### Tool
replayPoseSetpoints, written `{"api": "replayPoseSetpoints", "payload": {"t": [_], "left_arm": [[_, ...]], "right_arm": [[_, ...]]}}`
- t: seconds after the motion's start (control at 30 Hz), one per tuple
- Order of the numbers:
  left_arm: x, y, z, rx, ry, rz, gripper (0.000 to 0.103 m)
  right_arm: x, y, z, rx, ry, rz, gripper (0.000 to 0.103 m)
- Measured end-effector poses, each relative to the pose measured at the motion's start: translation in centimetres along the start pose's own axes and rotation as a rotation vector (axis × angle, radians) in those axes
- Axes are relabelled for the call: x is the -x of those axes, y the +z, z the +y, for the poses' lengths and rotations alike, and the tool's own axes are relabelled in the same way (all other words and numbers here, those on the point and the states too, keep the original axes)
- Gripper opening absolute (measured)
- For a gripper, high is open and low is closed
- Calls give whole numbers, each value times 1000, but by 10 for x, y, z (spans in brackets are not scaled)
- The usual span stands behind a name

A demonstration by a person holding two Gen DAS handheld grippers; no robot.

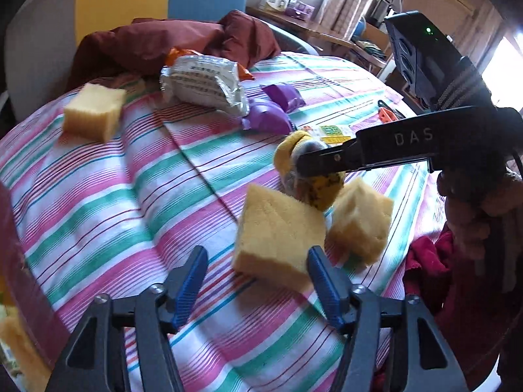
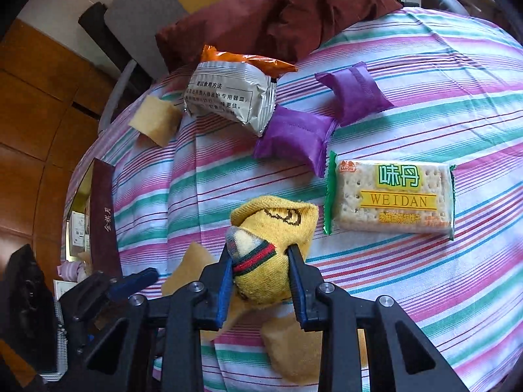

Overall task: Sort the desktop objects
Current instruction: 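Grasp a yellow sponge with the left tool while the right tool holds the yellow sock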

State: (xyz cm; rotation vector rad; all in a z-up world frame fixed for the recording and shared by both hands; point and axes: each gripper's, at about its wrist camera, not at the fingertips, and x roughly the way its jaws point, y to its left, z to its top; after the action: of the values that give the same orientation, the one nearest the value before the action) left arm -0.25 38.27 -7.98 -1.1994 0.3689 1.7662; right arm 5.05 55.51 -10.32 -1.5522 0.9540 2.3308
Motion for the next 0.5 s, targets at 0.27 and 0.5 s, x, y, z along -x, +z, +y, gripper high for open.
{"api": "replayPoseSetpoints", "payload": {"t": [0.27, 0.5], "left_arm": [[-6, 8, -17, -91, -25, -6, 68], [-26, -2, -22, -148, 7, 49, 64]], "right_arm": [[-5, 6, -1, 6, -8, 4, 31], [-4, 5, 2, 17, -17, 7, 32]]}}
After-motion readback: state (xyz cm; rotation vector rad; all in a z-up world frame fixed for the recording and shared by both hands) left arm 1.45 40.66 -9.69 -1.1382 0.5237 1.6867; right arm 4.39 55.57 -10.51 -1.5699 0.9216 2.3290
